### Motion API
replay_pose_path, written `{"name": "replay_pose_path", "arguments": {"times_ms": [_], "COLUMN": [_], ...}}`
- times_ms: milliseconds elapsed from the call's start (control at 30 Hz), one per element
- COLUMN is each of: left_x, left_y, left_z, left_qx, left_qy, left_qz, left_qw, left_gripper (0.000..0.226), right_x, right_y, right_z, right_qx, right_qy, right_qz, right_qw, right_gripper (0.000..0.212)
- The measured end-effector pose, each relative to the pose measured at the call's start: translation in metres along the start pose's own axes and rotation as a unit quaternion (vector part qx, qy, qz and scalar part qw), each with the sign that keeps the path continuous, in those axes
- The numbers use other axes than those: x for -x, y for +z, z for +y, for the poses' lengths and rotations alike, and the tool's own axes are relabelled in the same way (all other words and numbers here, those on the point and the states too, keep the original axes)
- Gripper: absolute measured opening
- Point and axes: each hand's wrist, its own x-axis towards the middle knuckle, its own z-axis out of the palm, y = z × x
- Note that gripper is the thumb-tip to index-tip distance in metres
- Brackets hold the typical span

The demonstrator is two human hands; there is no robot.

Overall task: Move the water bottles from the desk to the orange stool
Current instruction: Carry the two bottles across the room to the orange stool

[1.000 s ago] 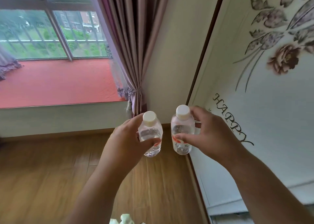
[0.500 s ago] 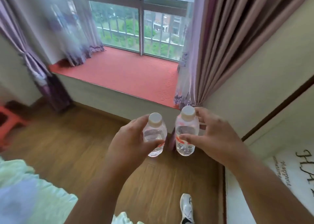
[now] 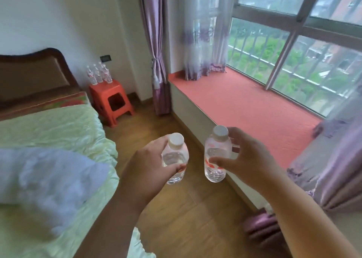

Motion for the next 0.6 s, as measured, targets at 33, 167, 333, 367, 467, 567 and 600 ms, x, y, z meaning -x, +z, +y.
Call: {"name": "replay_pose_path", "arguments": {"times_ms": [33, 167, 333, 367, 467, 567, 600], "left_x": [-0.003, -0.008, -0.009, -0.01, -0.016, -0.024, -0.028], "left_y": [0.002, 0.013, 0.012, 0.011, 0.013, 0.014, 0.014], "left_z": [0.004, 0.019, 0.025, 0.025, 0.021, 0.015, 0.013], "left_qx": [-0.002, 0.001, -0.007, -0.006, -0.008, -0.011, -0.012], "left_qy": [-0.019, -0.08, -0.13, -0.14, -0.161, -0.174, -0.178], "left_qz": [0.016, 0.062, 0.09, 0.094, 0.108, 0.119, 0.122], "left_qw": [1.0, 0.995, 0.987, 0.986, 0.981, 0.977, 0.976], "left_gripper": [0.067, 0.067, 0.068, 0.068, 0.066, 0.065, 0.064], "right_x": [-0.012, -0.057, -0.087, -0.093, -0.109, -0.126, -0.132], "right_y": [-0.002, -0.009, 0.001, 0.005, 0.014, 0.018, 0.019], "right_z": [0.003, 0.014, 0.02, 0.02, 0.021, 0.02, 0.019], "right_qx": [-0.003, -0.023, -0.05, -0.058, -0.068, -0.071, -0.073], "right_qy": [-0.017, -0.072, -0.107, -0.111, -0.128, -0.135, -0.135], "right_qz": [-0.016, -0.058, -0.086, -0.097, -0.124, -0.139, -0.141], "right_qw": [1.0, 0.995, 0.989, 0.987, 0.982, 0.978, 0.978], "right_gripper": [0.062, 0.064, 0.068, 0.068, 0.07, 0.071, 0.07]}}
